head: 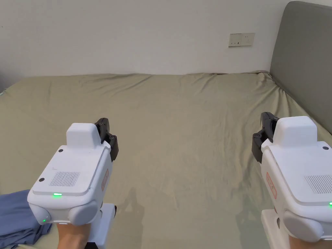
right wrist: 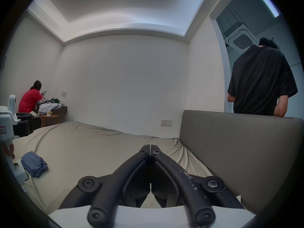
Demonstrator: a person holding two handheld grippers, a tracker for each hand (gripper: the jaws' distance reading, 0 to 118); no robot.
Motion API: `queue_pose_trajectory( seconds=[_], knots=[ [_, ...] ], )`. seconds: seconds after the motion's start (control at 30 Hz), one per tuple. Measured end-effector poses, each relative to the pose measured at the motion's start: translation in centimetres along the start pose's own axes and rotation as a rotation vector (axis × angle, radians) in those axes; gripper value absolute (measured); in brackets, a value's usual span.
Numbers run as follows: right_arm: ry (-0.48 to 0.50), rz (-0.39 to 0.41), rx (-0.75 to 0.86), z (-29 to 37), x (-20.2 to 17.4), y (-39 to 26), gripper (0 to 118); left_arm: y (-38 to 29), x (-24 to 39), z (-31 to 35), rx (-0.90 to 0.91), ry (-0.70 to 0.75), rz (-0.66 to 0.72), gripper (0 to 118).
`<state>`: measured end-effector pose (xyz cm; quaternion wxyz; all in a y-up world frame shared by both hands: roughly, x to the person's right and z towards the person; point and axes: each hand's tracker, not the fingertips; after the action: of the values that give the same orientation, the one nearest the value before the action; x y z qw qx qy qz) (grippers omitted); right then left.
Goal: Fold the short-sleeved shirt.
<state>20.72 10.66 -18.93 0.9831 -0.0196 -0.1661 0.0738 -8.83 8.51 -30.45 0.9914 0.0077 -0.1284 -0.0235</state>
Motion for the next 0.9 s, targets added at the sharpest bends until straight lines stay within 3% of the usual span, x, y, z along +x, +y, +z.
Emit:
queue_pose_trajectory(
  seconds=[0.43, 0.5, 0.53, 0.6, 0.67, 0.7, 0.9],
  knots=[
    [-0.011, 0.012, -0.013, -0.22, -0.07, -0.12, 5, -0.14, 0.11, 0.05, 0.004, 0.001, -0.006, 1],
    [-0.008, 0.008, -0.018, -0.3, -0.02, -0.22, 22, -0.18, 0.05, 0.17, 0.008, -0.001, 0.004, 17],
    [-0.009, 0.004, -0.022, -0.34, 0.02, -0.25, 36, -0.23, 0.07, 0.18, 0.011, 0.002, 0.007, 31],
    [-0.01, -0.004, -0.026, -0.41, 0.08, -0.28, 76, -0.16, 0.02, 0.07, 0.001, -0.003, 0.014, 81],
    [-0.02, -0.009, -0.027, -0.45, 0.1, -0.3, 111, -0.12, -0.01, 0.0, -0.003, -0.012, 0.024, 116],
    [-0.025, -0.009, -0.024, -0.42, 0.11, -0.3, 118, -0.13, 0.05, 0.11, 0.006, -0.009, 0.025, 118],
    [-0.034, -0.014, -0.019, -0.17, 0.04, -0.29, 118, 0.06, 0.13, 0.42, 0.02, -0.003, 0.023, 118]
  ],
)
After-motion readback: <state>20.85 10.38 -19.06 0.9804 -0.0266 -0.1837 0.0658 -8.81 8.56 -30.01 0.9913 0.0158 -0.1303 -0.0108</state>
